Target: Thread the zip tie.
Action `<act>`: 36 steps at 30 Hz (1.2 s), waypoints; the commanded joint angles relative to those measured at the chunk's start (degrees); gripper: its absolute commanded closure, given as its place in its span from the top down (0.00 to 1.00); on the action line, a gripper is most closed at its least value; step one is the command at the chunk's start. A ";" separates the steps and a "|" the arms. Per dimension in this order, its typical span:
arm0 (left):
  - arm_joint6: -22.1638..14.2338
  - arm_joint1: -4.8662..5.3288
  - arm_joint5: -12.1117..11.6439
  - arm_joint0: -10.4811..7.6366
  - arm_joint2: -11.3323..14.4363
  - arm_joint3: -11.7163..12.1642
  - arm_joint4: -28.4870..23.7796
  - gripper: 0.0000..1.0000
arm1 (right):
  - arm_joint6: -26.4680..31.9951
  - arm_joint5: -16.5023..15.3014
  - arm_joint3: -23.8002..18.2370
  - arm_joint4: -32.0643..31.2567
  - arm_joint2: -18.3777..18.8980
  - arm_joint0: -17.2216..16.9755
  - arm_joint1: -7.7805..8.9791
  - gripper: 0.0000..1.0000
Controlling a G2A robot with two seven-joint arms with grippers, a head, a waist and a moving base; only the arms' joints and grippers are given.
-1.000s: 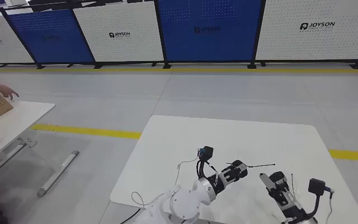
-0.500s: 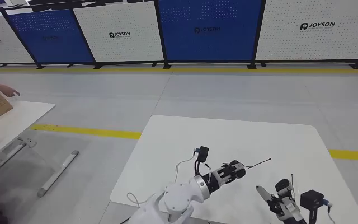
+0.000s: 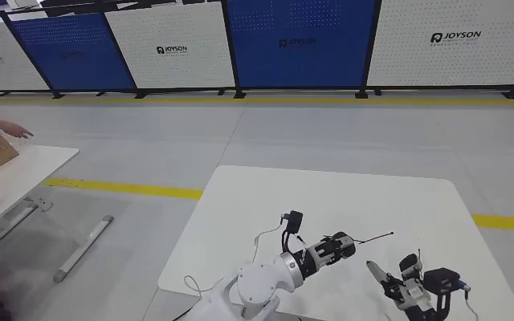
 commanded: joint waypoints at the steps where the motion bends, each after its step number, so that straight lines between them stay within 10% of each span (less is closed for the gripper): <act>1: 2.41 -0.31 0.79 -0.65 1.16 0.47 0.62 0.00 | 0.33 2.19 -0.07 -2.62 -1.31 0.55 -0.20 1.00; 12: 4.90 -0.95 1.57 -2.22 3.49 1.90 1.41 0.00 | 2.07 6.53 0.48 -5.40 -2.82 1.63 -0.55 1.00; 18: 5.84 -1.07 0.85 -2.11 3.75 2.18 1.20 0.00 | 5.63 -1.30 2.44 4.88 -2.37 3.94 -0.72 1.00; 21: 7.26 -1.27 0.93 -2.23 3.85 2.38 0.52 0.00 | 6.74 2.81 3.77 5.55 -1.76 6.02 -0.98 1.00; 35: 8.08 -1.42 0.59 -2.34 4.62 2.88 1.53 0.00 | 5.86 2.02 3.33 4.98 -2.50 6.02 -1.29 0.99; 36: 8.26 -1.46 0.62 -2.39 4.67 2.92 1.58 0.00 | 6.01 1.88 3.32 4.73 -2.62 6.07 -1.32 0.63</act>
